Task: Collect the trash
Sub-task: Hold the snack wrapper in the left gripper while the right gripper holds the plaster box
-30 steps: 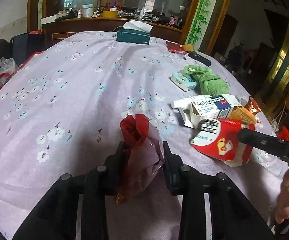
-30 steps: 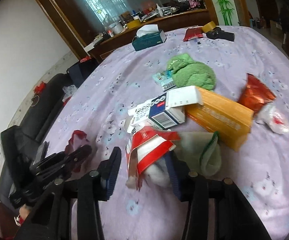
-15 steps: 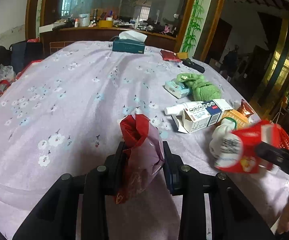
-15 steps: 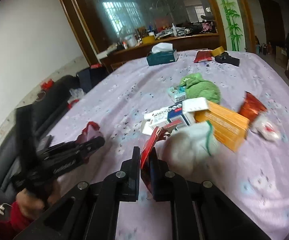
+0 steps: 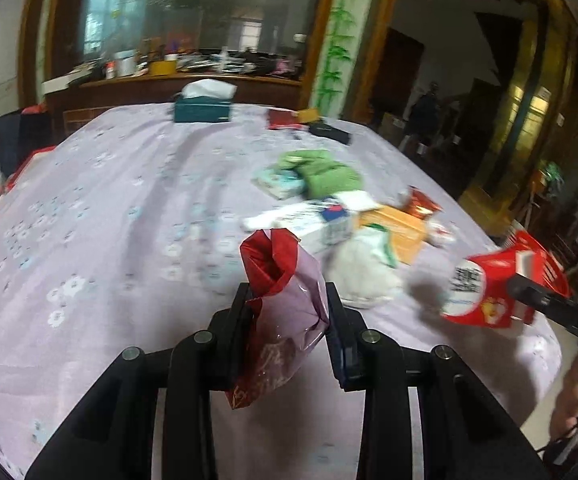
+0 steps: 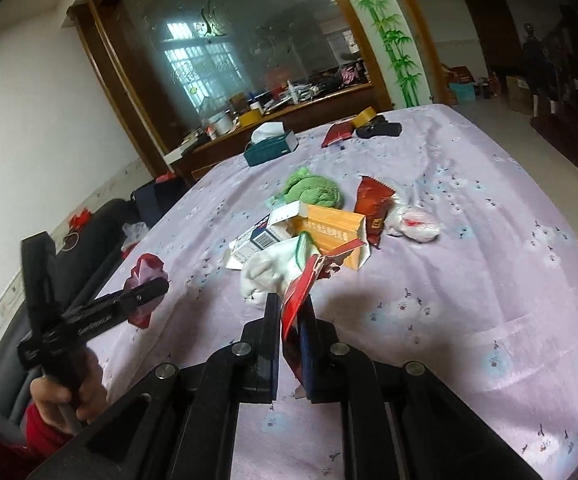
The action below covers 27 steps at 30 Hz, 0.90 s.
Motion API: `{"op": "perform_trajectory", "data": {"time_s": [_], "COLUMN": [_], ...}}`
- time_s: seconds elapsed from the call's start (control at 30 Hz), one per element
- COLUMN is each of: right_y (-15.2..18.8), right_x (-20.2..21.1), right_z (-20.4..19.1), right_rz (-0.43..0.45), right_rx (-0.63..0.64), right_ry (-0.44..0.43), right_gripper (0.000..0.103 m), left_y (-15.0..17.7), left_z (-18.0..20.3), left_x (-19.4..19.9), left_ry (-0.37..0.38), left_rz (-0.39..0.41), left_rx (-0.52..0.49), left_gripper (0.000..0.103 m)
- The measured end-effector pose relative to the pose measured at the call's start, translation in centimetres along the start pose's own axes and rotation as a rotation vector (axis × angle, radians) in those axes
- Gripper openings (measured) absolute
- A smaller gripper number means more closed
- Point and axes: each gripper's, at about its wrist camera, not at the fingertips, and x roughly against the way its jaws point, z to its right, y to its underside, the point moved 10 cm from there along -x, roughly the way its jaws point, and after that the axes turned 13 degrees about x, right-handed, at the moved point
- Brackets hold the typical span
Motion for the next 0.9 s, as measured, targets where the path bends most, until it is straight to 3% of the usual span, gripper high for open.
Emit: {"op": "perform_trajectory", "data": {"time_s": [0.2,0.37,0.67,0.9], "right_y": [0.0,0.3,0.7,1.0], "right_x": [0.7,1.4,1.9,1.8], "right_z": [-0.2,0.2,0.5,0.4], "right_rz": [0.016,0.019,0.008,-0.017], "right_rx": [0.012,0.007,-0.001,0.067], "right_ry": [0.011,0.016,0.031,0.115], "right_gripper": [0.009,0.009,0.009,0.009], "left_y": [1.8,2.9,3.6,3.7], "left_z": [4.7,6.3,6.8,6.5], "left_x": [-0.4,-1.0,-1.0,-0.9], "left_ry": [0.044,0.051,0.036,0.028], "left_rz": [-0.020,-0.042,-0.050,-0.049], "left_rx": [-0.071,-0.094,-0.109,-0.108], "left_gripper": [0.033,0.033,0.033,0.033]}}
